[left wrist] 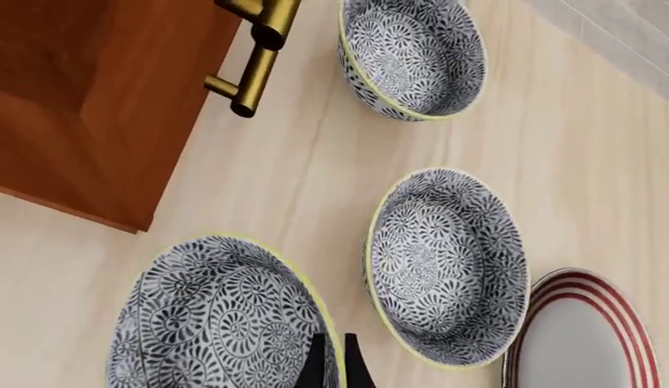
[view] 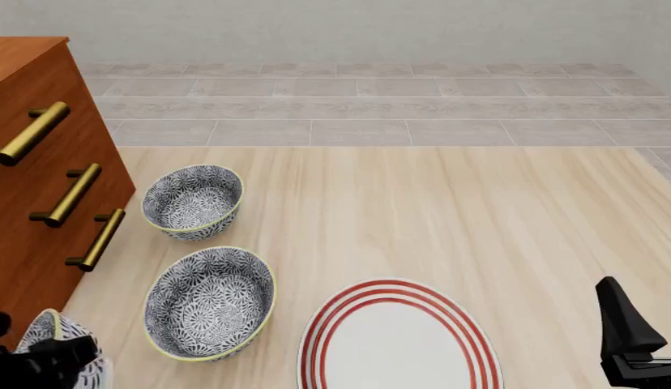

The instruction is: Put the bowl at the front on the plate.

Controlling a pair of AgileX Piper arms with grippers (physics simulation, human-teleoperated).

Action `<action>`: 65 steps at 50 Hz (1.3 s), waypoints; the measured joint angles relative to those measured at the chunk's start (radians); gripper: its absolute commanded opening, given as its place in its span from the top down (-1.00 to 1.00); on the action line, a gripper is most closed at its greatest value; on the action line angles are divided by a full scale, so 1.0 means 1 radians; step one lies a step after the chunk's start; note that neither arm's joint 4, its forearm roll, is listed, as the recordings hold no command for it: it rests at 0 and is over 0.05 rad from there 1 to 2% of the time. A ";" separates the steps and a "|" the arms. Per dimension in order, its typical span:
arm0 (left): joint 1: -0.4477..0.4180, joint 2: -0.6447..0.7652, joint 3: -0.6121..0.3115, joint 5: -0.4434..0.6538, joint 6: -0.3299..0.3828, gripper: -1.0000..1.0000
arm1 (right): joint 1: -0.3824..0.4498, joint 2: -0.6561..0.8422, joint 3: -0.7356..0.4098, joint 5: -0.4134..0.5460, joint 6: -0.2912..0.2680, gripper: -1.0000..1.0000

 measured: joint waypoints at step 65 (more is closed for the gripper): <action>-0.335 0.225 -0.530 0.118 0.237 1.00 | 0.000 0.000 0.000 0.000 0.000 -1.00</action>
